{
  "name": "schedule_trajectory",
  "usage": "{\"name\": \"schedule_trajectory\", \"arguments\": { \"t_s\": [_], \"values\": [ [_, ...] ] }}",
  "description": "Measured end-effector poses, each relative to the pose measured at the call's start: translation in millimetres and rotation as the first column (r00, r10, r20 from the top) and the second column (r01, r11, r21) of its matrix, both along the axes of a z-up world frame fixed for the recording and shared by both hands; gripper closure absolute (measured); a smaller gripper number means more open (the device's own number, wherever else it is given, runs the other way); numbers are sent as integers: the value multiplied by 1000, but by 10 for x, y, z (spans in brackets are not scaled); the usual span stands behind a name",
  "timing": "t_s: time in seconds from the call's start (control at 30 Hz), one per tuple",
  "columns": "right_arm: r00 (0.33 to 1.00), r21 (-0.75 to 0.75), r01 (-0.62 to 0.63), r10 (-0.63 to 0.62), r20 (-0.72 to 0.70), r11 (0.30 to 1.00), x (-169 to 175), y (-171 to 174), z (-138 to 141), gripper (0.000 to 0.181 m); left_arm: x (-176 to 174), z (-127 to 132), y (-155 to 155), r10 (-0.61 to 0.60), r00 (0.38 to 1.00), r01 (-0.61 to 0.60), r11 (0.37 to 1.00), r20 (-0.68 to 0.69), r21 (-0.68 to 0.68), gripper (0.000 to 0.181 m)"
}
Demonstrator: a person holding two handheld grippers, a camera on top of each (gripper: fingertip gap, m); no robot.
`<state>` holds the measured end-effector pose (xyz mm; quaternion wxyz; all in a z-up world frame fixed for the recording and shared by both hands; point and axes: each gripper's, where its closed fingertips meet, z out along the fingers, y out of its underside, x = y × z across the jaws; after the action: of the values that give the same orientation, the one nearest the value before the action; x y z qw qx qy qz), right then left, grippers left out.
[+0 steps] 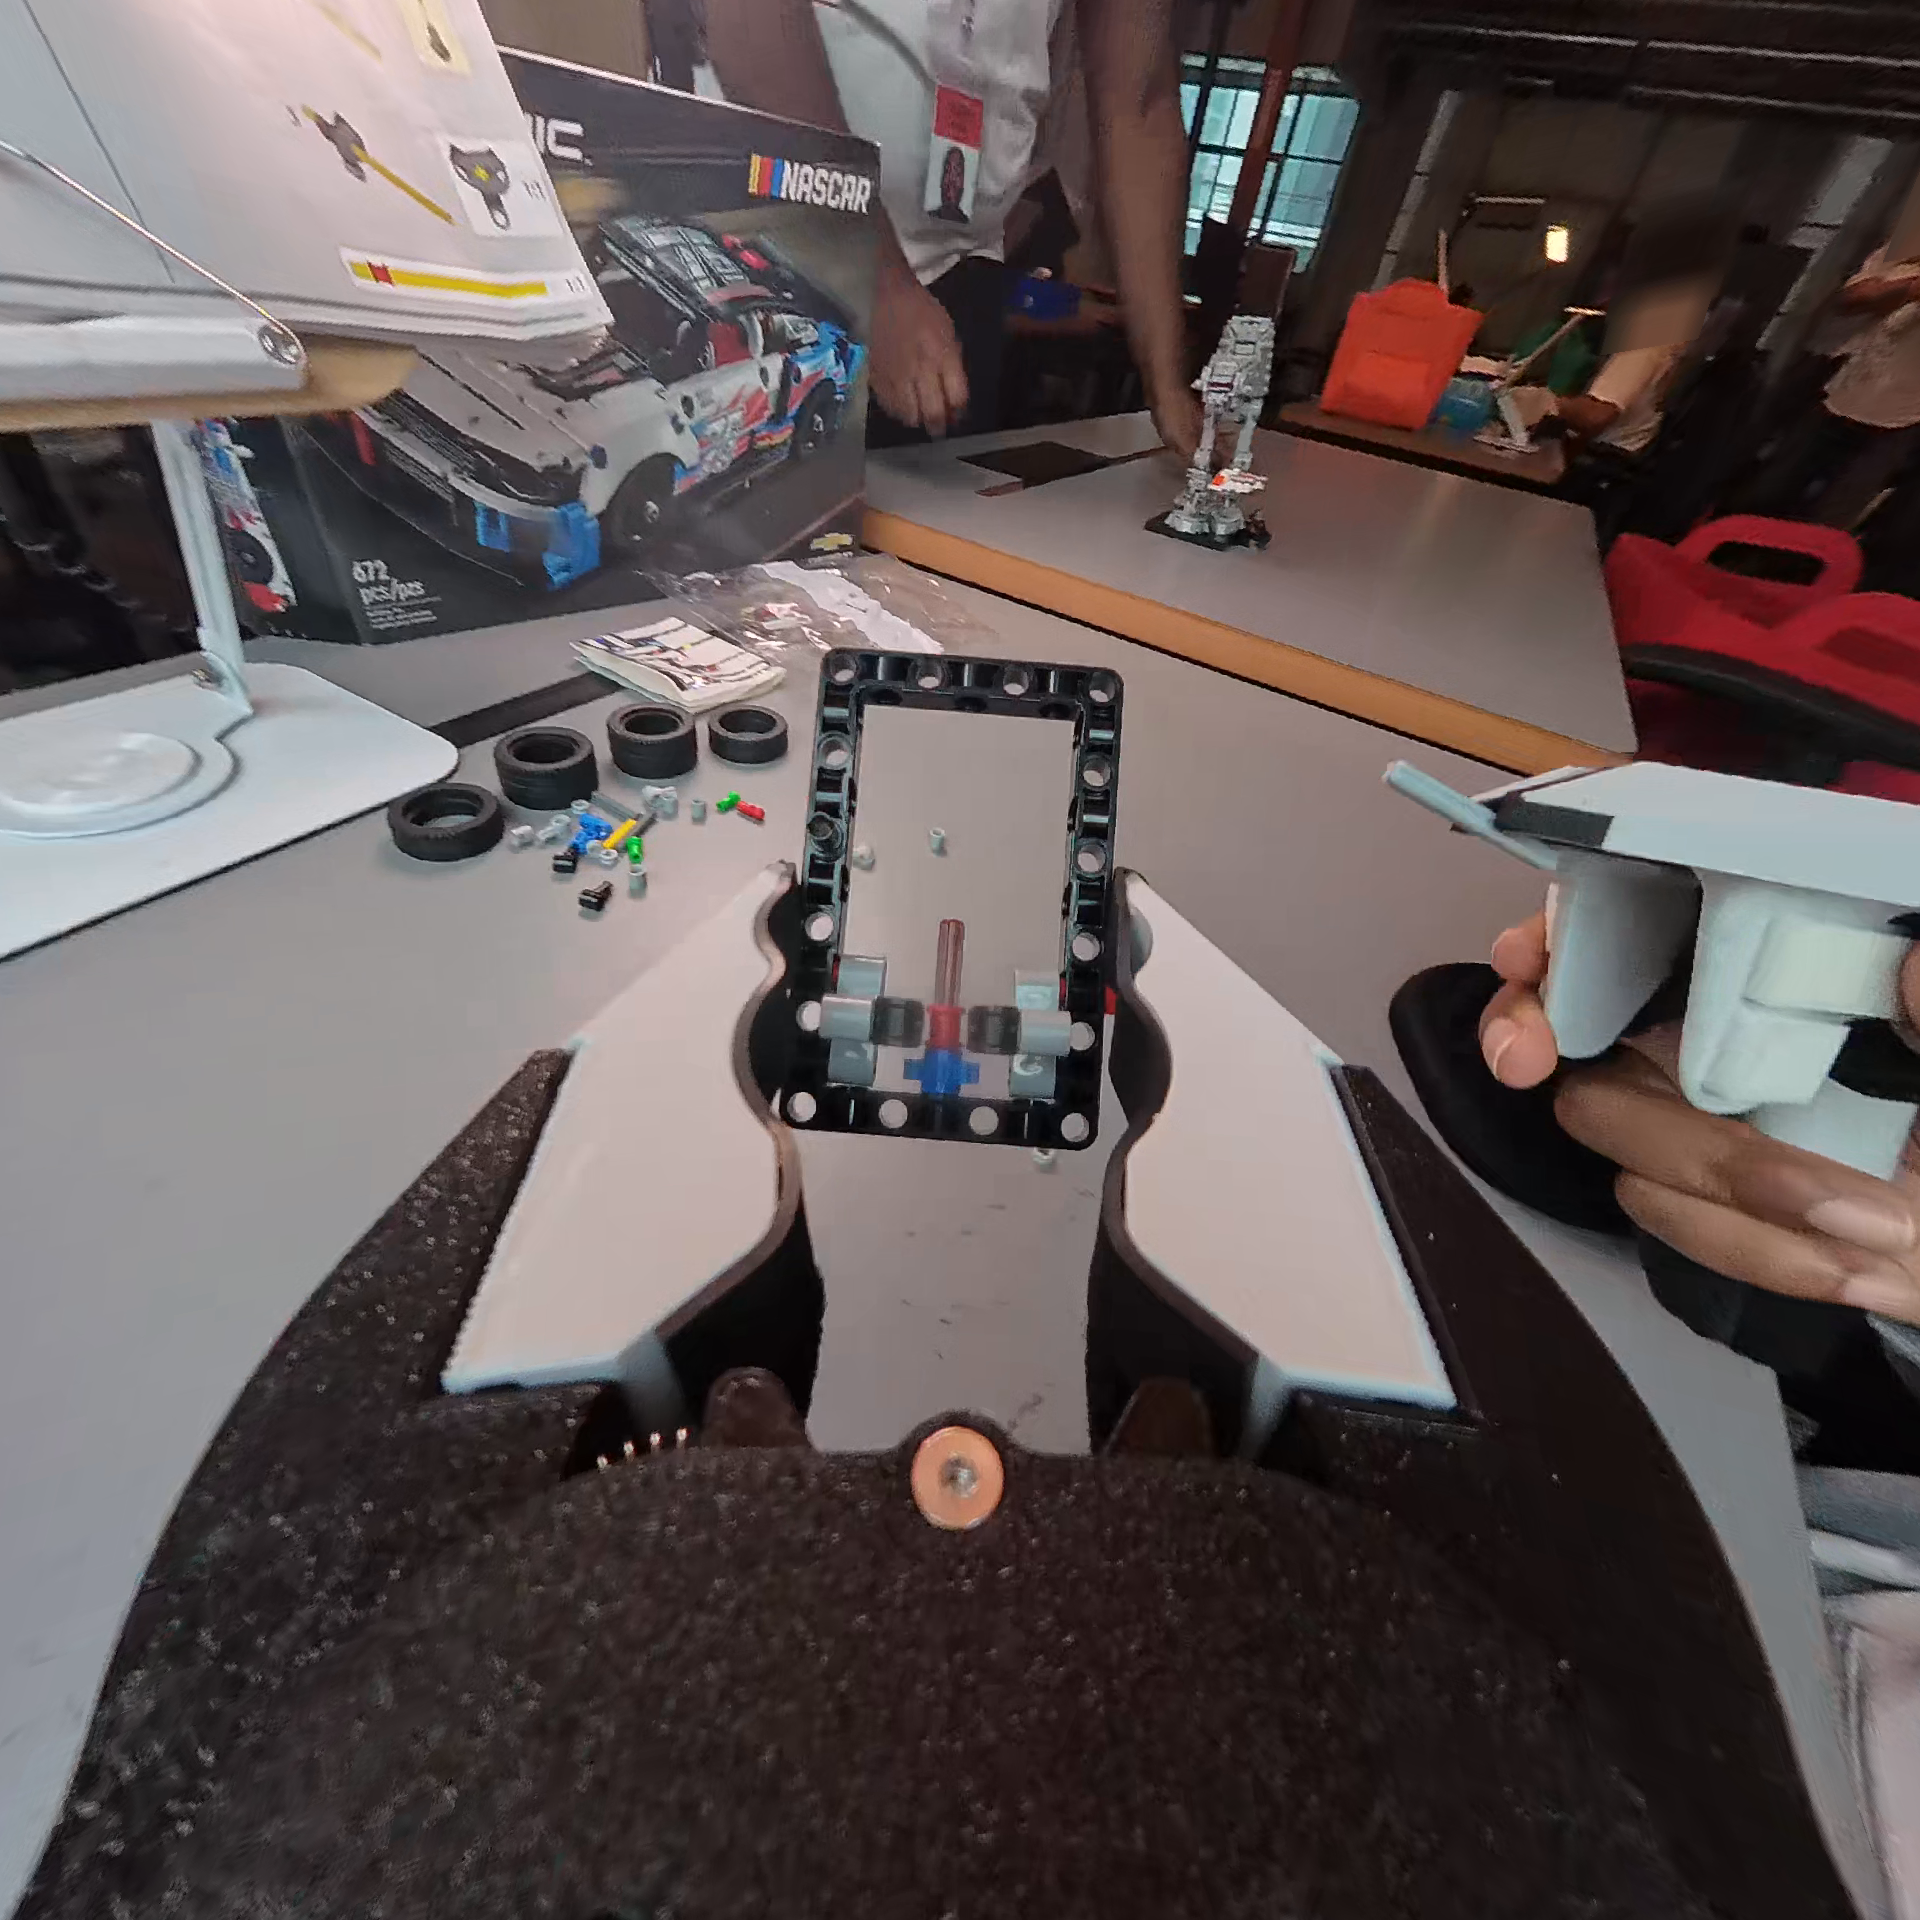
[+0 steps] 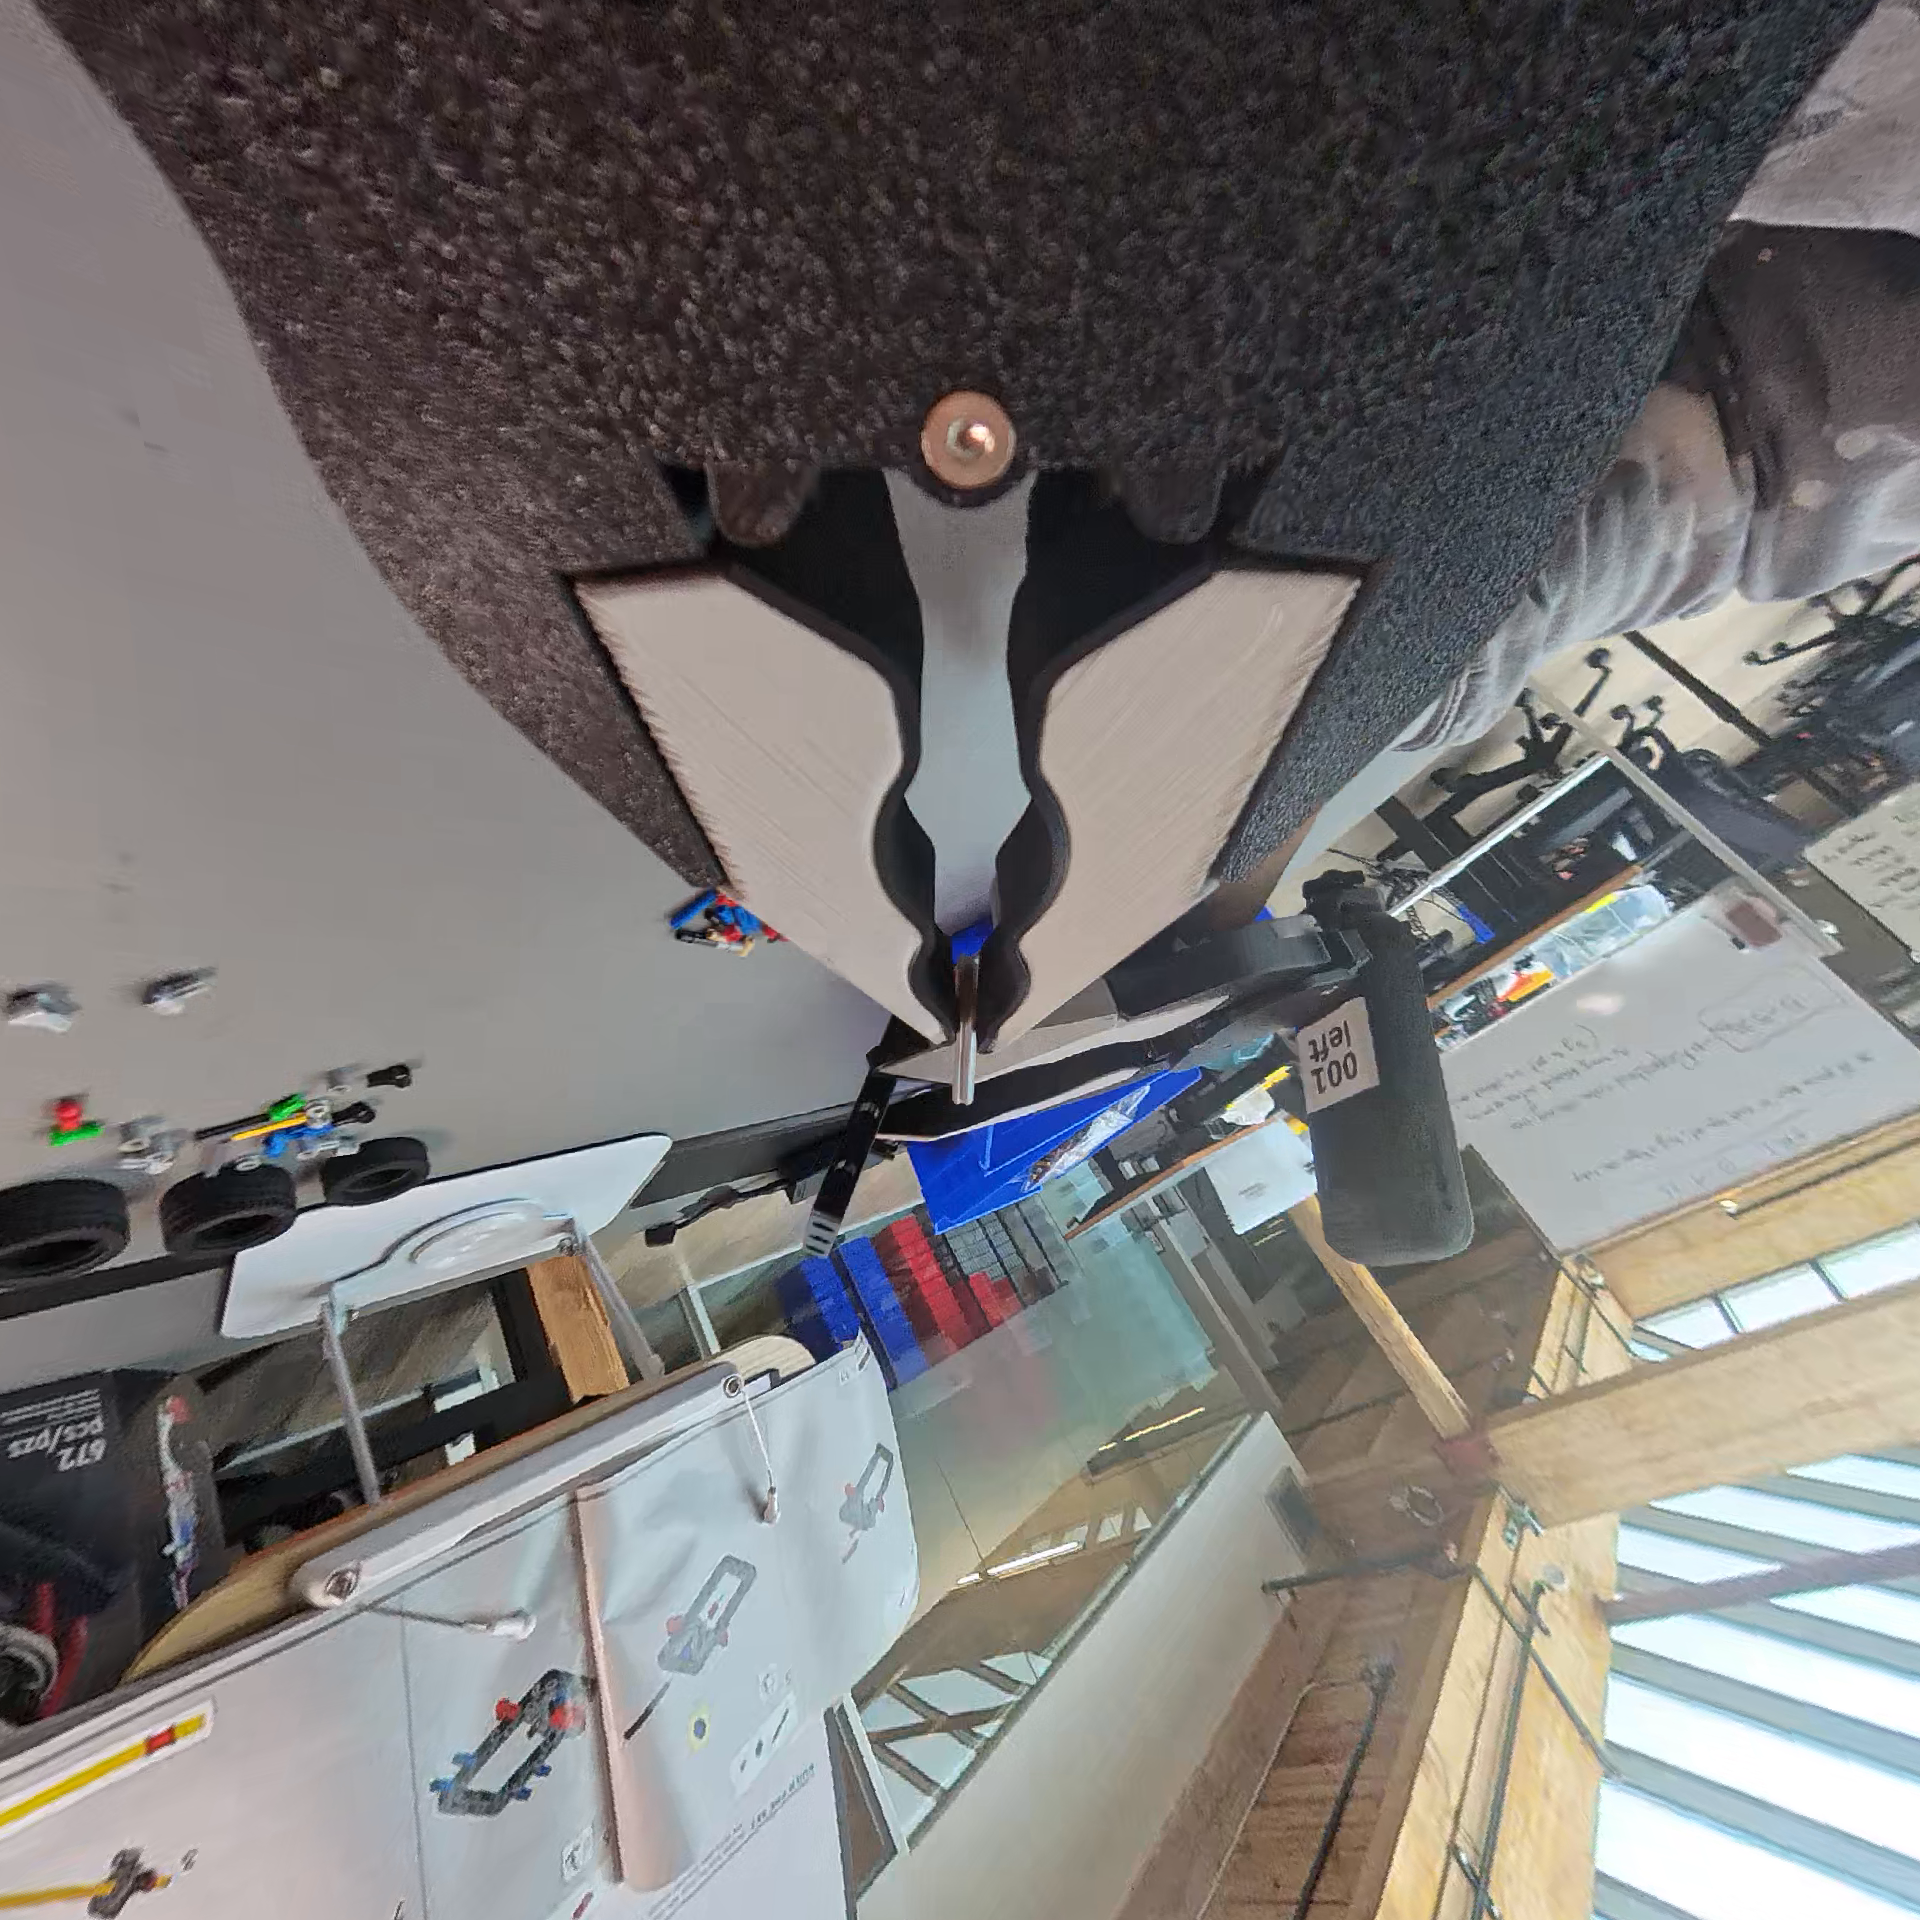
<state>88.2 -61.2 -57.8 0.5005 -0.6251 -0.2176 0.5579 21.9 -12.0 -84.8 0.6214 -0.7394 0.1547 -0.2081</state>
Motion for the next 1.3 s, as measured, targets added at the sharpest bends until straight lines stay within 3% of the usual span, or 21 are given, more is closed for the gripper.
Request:
{"name": "schedule_trajectory", "arguments": {
  "t_s": [0.13, 0.27, 0.53, 0.73, 0.87, 0.97, 1.07, 1.2, 1.3],
  "values": [
    [1000, -10, -13, 13, -15, 1000, -38, -32, 24, 179, 29, 115, -75, 56, 992, -44, 993, -111, 107, 124],
    [995, 95, 6, -15, 94, 995, -18, -45, -42, 181, 59, 178, -145, 70, 980, -40, 986, -185, 163, 124],
    [991, 150, 18, -37, 125, 989, -164, 119, -69, 181, 16, 190, -163, 79, 976, -43, 983, -202, 178, 123],
    [953, 230, -143, 72, 294, 963, -276, -146, -307, 181, -266, 73, 0, 138, 972, -110, 983, -191, 148, 123],
    [930, 234, -244, 158, 333, 941, -371, -379, -417, 181, -363, 72, 128, 148, 976, -129, 984, -159, 127, 122],
    [928, 235, -263, 178, 328, 936, -399, -428, -436, 181, -317, -75, 133, 87, 976, -75, 995, -199, 67, 122],
    [928, 229, -271, 190, 321, 935, -384, -418, -424, 181, -168, -398, 74, -67, 966, 44, 995, -249, -94, 122],
    [927, 235, -281, 200, 317, 930, -367, -416, -395, 181, 33, -959, -148, -324, 880, 198, 915, -347, -353, 122],
    [928, 237, -278, 197, 316, 931, -356, -402, -394, 181, 105, -1228, -286, -424, 828, 234, 856, -367, -461, 122]
  ]
}}
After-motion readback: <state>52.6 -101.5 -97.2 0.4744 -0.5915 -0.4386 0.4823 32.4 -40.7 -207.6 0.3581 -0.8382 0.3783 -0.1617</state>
